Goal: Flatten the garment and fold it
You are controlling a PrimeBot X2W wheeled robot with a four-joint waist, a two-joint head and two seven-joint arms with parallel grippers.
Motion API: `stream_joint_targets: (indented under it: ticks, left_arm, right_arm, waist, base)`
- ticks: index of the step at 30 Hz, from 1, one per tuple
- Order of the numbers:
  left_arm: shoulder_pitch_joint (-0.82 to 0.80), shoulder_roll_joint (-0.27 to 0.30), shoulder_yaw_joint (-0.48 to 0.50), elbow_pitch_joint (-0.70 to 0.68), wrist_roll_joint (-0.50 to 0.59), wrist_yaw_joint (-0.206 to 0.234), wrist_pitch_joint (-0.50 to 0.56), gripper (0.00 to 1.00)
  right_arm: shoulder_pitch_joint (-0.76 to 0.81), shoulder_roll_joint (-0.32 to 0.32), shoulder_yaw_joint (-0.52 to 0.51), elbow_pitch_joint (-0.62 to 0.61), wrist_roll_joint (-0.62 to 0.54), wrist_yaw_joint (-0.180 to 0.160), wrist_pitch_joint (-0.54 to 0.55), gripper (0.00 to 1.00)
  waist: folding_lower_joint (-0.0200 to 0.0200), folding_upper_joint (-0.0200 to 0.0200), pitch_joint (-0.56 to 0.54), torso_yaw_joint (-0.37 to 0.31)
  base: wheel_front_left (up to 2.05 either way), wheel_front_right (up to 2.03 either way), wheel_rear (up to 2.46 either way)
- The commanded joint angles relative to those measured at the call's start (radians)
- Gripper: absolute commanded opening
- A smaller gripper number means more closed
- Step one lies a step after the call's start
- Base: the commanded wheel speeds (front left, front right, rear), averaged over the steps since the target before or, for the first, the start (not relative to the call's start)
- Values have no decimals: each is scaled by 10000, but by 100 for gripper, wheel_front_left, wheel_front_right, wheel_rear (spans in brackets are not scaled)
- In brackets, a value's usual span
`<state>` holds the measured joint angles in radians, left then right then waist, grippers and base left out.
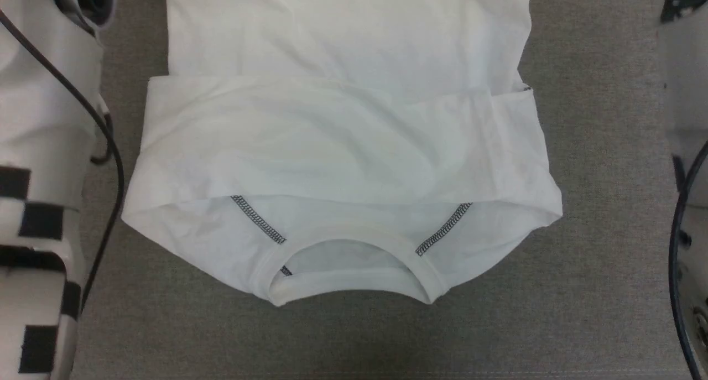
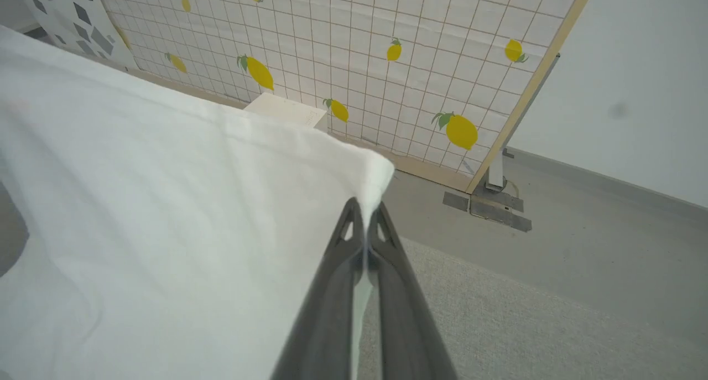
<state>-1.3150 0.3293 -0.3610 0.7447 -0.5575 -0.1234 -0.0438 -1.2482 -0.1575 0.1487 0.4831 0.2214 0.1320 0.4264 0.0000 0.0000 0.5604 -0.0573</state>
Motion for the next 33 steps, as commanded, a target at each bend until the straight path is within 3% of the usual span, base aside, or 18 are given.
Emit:
stream_joint_targets:
  ticks: [1,8,13,16,26,33]
  left_arm:
    - [464,34,-240,-181,-215,-64,-105,0]
    - [2855,550,-1252,-1493,-1246,-70,-799,0]
    - [4661,923,-1494,-2324,-1456,-42,-1208,0]
    - [5811,995,-1568,-2951,-1527,216,-1388,0]
    - [9156,919,-1855,-3995,-1844,1153,-1714,0]
    - [10313,898,-1690,-3973,-2230,1442,-1850,0]
  right_arm:
    - [448,-110,133,-24,249,-13,-102,0]
    - [2703,-614,590,-696,1581,-13,-215,0]
    - [4581,-914,400,-1572,2453,-13,-23,0]
    - [5846,-1032,56,-2257,2810,-13,237,0]
    - [9838,-500,-1623,-4634,3230,-13,1700,0]
    - [11281,-216,-2322,-5244,2976,-13,2349,0]
  waist:
    - [0,0,-835,295]
    - [0,0,-2463,719]
    - [0,0,-3450,1005]
    - [0,0,-3869,1166]
    - [0,0,-4356,1271]
    - [0,0,-4438,1120]
  base:
    - [0,0,0]
    - [0,0,0]
    - [0,0,0]
    - [0,0,0]
    - [0,0,0]
    - [0,0,0]
